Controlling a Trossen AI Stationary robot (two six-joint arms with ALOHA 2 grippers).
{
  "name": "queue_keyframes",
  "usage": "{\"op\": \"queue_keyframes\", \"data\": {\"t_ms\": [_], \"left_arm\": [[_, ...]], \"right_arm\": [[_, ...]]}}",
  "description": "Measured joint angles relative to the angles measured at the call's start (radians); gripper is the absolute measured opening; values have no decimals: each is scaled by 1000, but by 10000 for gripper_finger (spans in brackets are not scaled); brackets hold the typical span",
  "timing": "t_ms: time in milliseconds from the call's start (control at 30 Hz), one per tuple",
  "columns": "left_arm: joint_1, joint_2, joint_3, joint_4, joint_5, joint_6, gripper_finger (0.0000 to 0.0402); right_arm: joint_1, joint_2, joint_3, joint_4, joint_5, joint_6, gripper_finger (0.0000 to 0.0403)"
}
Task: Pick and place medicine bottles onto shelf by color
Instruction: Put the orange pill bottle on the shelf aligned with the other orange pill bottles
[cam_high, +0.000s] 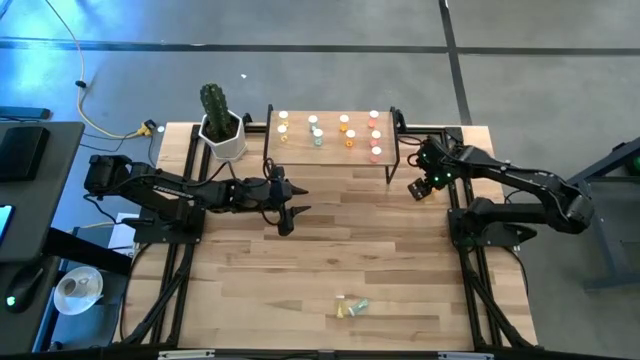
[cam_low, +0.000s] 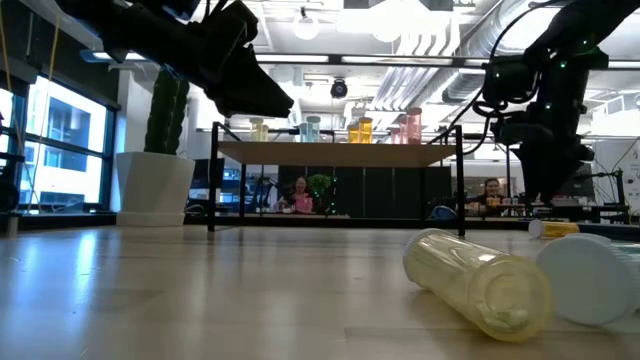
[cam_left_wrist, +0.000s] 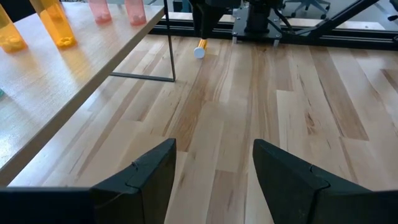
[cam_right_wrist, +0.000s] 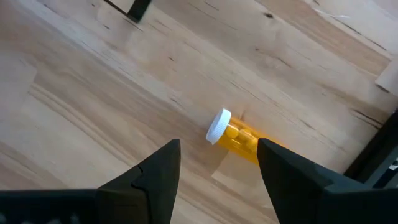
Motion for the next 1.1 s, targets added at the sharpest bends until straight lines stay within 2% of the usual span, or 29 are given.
{"op": "queue_keyframes", "data": {"t_ms": [233,533,700,933,1100], "left_arm": [[0,0,0,0,0,0,205],[0,0,0,-2,0,1,204],[0,0,0,-3,0,0,205],[0,0,0,-3,0,-23,204],[0,0,0,-3,0,-23,204]], "right_arm": [[0,25,-2,-7,25,5,204],[69,171,-3,-11,29,9,204],[96,224,-1,-16,100,42,204],[130,224,40,-44,103,28,204],[142,223,75,-78,190,31,204]]}}
